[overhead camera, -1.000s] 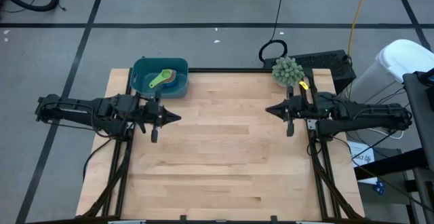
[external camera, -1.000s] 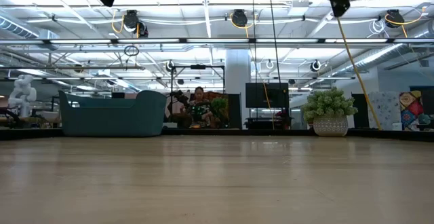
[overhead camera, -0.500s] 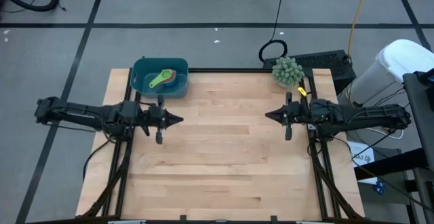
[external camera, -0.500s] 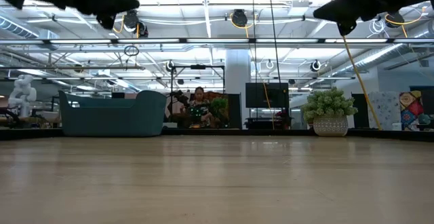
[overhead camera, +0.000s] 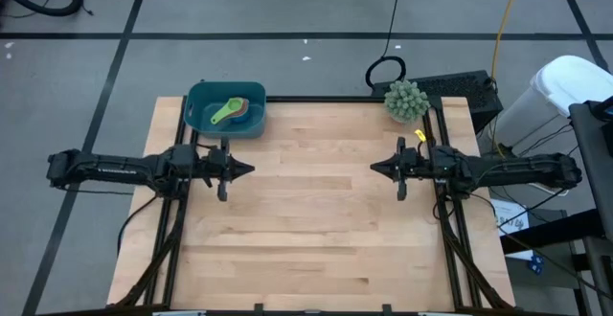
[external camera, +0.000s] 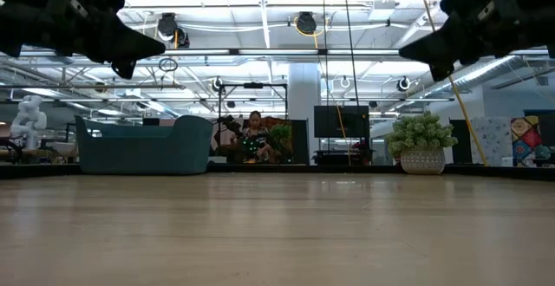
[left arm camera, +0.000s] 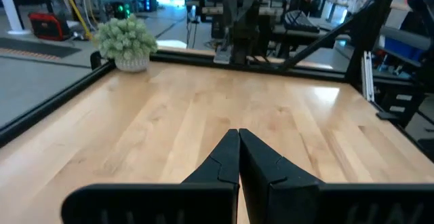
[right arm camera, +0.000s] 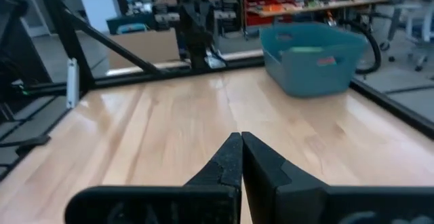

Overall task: Nest measuring cups in basket
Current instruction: Return to Home position

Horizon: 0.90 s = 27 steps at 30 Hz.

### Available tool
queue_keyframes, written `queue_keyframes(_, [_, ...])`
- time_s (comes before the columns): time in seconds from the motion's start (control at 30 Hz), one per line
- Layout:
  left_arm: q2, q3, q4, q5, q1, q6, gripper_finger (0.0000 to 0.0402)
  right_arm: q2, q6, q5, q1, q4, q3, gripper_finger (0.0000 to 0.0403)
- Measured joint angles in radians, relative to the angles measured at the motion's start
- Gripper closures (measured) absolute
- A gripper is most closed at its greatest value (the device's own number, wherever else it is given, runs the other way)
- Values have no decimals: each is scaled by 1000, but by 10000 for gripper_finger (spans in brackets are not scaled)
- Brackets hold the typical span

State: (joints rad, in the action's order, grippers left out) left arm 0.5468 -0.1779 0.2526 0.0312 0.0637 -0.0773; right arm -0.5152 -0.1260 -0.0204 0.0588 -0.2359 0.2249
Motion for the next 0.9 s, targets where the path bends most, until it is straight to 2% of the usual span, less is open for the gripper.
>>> queue_keyframes(0.3, [0,163,246,26,52,-14,399,-1,0,128,126,-22,-35,403])
queue_keyframes(0.53, [2,169,229,92,113,-5,399,-9,7,259,250,-61,-48,403])
queue_keyframes(0.77, [3,169,225,100,139,8,398,-13,-81,280,309,-375,-205,403])
queue_keyframes(0.9, [3,168,206,100,139,13,398,-20,-51,284,312,-333,-205,403])
